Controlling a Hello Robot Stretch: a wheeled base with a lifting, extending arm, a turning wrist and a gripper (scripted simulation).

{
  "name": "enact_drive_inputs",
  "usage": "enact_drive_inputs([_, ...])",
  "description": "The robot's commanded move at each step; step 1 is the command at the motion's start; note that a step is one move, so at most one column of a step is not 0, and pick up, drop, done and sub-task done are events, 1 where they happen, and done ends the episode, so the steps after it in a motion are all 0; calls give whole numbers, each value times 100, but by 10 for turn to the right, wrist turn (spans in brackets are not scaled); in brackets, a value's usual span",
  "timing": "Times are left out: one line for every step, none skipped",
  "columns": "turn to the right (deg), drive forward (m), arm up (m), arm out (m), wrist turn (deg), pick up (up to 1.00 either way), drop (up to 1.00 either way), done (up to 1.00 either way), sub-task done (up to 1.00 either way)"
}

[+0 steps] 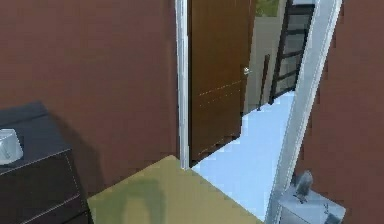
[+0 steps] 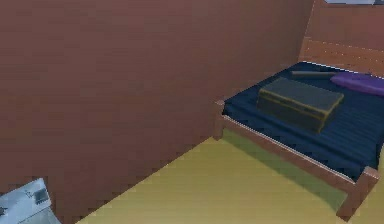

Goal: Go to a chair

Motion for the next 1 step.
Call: enact_drive_inputs([90, 0, 0, 0, 0, 0, 0, 0, 0])
